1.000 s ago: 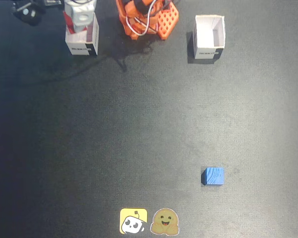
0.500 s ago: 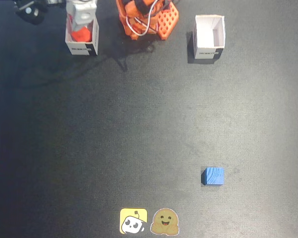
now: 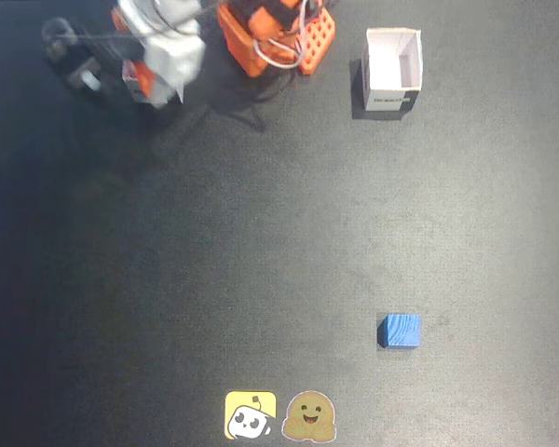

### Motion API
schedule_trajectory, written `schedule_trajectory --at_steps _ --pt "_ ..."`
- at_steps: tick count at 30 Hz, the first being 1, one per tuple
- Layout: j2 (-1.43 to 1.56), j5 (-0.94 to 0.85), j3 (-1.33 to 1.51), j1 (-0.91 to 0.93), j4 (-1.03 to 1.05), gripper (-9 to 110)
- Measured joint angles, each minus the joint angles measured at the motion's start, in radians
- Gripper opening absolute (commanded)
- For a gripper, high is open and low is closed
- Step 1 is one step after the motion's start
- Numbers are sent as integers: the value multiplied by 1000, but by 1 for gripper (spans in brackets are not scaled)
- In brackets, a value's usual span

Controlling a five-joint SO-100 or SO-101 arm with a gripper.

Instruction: Put the red cube in the right box and the blue cube in the left box.

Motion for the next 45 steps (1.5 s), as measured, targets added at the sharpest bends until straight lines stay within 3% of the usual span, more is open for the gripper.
schedule_trajectory --at_steps 10,16,34,45 --pt "130 18 0 -433 -9 0" --pt "262 -52 66 -580 -18 0" --pt "451 -80 258 -874 -97 0" --pt "443 -78 291 -887 -118 0"
